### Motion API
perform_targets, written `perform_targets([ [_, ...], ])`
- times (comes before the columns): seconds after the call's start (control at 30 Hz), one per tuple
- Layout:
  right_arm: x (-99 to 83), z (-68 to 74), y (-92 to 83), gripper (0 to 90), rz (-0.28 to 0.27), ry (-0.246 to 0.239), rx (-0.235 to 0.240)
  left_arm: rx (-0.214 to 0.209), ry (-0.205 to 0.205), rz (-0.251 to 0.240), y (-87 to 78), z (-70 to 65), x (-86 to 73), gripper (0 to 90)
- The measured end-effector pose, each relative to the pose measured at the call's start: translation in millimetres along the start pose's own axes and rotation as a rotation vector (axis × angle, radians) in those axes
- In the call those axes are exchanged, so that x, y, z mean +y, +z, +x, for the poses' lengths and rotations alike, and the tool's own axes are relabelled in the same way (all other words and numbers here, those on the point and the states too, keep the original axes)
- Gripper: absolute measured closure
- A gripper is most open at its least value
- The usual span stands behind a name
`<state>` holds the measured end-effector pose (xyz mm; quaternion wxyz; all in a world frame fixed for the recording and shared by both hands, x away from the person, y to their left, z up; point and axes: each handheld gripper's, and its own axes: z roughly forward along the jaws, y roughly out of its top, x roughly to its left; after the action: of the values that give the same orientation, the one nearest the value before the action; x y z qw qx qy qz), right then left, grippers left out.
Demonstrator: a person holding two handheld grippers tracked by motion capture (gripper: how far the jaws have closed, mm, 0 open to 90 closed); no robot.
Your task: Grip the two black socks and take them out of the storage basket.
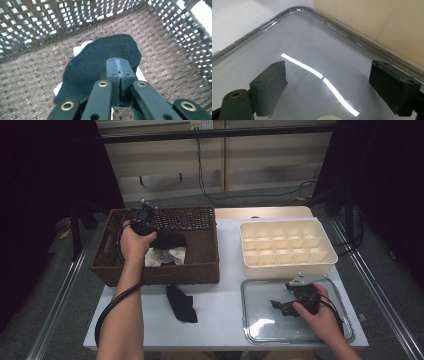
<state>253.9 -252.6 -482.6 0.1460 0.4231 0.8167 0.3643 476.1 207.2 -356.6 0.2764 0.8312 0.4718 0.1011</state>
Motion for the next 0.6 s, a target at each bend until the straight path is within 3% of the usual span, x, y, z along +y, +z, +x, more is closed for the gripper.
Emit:
perform_targets([
  [0.23,0.0,0.2,0.1,13.9,-0.002,0.001,-0.001,-0.023,0.005,-0.036,-25.8,-7.0,12.8,88.9],
  [0.6,0.1,0.0,0.4,13.8,-0.005,-0.003,0.002,-0.063,0.030,-0.036,-58.9,-17.0,26.0,89.3],
])
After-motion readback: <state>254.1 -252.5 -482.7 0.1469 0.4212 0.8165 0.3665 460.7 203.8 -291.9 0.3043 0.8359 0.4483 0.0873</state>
